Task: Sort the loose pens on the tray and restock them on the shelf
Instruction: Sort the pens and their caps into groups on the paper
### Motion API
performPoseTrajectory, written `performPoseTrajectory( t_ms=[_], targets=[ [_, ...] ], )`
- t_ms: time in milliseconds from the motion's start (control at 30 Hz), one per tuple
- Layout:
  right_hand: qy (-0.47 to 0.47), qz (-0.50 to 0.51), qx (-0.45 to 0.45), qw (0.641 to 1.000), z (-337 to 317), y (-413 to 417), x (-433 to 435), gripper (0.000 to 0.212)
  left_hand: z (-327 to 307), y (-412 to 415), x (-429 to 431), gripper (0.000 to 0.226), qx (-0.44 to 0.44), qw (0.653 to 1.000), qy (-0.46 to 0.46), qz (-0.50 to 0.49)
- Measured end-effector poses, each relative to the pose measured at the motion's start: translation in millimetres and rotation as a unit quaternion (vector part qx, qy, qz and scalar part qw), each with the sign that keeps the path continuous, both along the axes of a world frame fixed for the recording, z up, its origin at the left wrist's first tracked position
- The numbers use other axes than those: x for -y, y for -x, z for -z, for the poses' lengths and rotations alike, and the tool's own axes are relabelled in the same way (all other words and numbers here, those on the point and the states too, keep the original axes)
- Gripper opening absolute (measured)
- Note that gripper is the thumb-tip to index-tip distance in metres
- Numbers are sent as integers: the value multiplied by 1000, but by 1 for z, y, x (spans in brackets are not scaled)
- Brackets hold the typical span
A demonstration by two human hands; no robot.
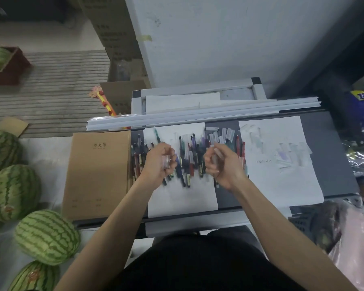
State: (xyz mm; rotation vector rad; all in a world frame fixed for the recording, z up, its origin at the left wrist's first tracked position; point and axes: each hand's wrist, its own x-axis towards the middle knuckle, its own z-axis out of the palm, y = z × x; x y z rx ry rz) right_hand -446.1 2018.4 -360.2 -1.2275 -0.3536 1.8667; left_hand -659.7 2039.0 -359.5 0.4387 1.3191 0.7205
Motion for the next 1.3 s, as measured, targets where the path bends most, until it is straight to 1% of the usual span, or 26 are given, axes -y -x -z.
performPoseTrajectory(
  t_ms=[67,100,167,200,267,333,367,433,500,567,633,667,767,833,867,900,933,1000,1033,1067,1100,1133,1167,1200,1233,1300],
  targets=[
    [-2,-32,109,994,2,1,-1,29,5,-7,-3,27,-110,993,-26,38],
    [-8,-41,146,988,3,2,-2,25,7,-9,-4,25,-183,979,-58,70],
    [-7,-43,153,987,3,5,-4,25,10,-11,-4,15,-317,923,-147,164],
    [-2,-41,141,989,3,6,-5,26,11,-11,-4,13,-357,891,-181,215],
    [3,-49,144,988,2,9,-5,26,9,-13,-3,22,-407,838,-213,295],
    [-16,-80,210,974,4,11,-5,25,8,-14,-5,35,-449,792,-230,345],
    [-40,-100,258,960,4,12,-4,22,9,-15,-7,39,-465,772,-238,362],
    [-98,-146,372,911,7,14,-3,15,10,-17,-11,41,-483,751,-251,374],
    [-136,-184,456,860,11,14,-3,22,12,-18,-14,37,-493,743,-259,371],
    [-157,-222,488,829,15,15,-4,30,13,-18,-15,29,-497,743,-260,364],
    [-183,-269,526,785,18,17,-7,37,16,-15,-16,21,-499,750,-258,349],
    [-195,-288,542,765,18,18,-9,39,19,-13,-16,18,-494,759,-259,336],
    [-207,-324,577,721,16,18,-13,46,23,-10,-12,17,-474,791,-265,282],
    [-213,-344,589,700,16,16,-15,47,20,-10,-9,16,-450,823,-258,230],
    [-214,-345,582,705,15,16,-15,45,18,-11,-8,15,-427,849,-244,196],
    [-210,-338,561,726,14,17,-15,42,16,-12,-8,15,-394,877,-222,159],
    [-200,-321,530,759,12,18,-15,39,14,-11,-8,17,-346,910,-195,116],
    [-159,-260,451,839,7,19,-16,34,12,-5,-4,23,-206,972,-114,20],
    [-126,-227,387,885,5,17,-15,31,10,-1,-1,24,-131,989,-70,-17],
    [-91,-194,294,932,4,15,-13,29,10,4,3,24,-67,996,-41,-40],
    [-59,-163,184,968,3,12,-9,29,11,10,7,22,-17,998,-29,-54],
    [-31,-136,85,987,3,10,-5,31,11,15,11,21,23,997,-29,-62],
    [-9,-114,11,993,3,8,-1,33,11,20,13,20,51,996,-36,-67],
    [5,-98,-42,994,3,7,4,33,12,25,15,20,69,994,-48,-71],
    [12,-88,-81,993,3,6,9,33,12,29,17,20,76,993,-62,-72],
    [18,-79,-128,988,3,7,16,30,12,34,18,24,77,991,-85,-68]
  ],
)
